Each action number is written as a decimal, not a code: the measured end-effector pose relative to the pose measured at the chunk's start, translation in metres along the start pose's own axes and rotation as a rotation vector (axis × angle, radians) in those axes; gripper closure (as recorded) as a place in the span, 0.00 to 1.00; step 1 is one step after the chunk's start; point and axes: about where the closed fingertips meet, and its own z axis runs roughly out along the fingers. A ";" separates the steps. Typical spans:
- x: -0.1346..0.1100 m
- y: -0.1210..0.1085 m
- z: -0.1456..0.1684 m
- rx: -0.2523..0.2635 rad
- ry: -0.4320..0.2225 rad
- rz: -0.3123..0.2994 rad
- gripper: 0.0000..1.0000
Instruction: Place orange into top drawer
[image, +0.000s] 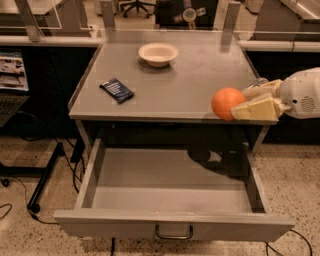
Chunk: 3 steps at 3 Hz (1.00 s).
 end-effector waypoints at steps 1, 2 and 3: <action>0.018 0.034 -0.014 0.042 -0.028 0.040 1.00; 0.042 0.058 -0.023 0.067 -0.043 0.097 1.00; 0.071 0.064 -0.016 0.081 -0.035 0.150 1.00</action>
Offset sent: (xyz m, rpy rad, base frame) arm -0.1108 -0.0105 -0.0450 0.1052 0.0361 -0.1791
